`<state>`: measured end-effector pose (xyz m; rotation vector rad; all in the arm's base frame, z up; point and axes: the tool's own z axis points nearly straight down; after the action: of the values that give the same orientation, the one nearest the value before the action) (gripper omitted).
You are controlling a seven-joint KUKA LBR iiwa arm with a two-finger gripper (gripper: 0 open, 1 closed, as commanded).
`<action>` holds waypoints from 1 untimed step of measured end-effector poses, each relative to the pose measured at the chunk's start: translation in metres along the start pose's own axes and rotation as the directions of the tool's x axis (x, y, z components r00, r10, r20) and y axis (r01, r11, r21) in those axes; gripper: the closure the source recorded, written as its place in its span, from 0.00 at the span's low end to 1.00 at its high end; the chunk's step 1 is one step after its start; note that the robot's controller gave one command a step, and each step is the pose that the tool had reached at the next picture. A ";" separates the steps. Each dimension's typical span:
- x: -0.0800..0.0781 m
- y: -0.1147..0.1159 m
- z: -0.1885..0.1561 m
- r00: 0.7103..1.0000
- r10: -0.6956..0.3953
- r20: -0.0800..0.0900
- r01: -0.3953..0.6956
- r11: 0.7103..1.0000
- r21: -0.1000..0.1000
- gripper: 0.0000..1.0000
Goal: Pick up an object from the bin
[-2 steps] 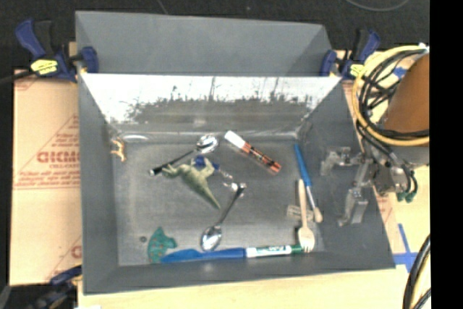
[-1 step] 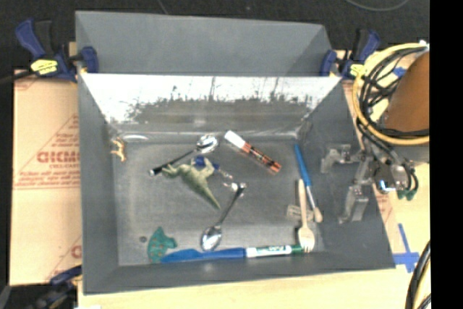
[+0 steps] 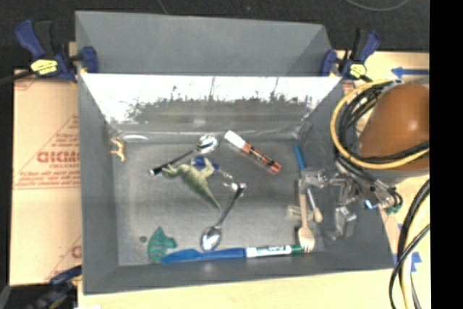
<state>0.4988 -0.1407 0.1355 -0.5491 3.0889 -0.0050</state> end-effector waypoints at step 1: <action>-0.008 -0.003 0.064 0.913 -0.409 0.009 0.409 0.913 -0.008 0.00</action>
Offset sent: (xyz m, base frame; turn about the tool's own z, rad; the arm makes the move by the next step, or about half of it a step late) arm -0.0033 -0.0049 -0.0355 -0.4624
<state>0.5078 -0.1410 0.0718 -1.1809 2.9022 0.0108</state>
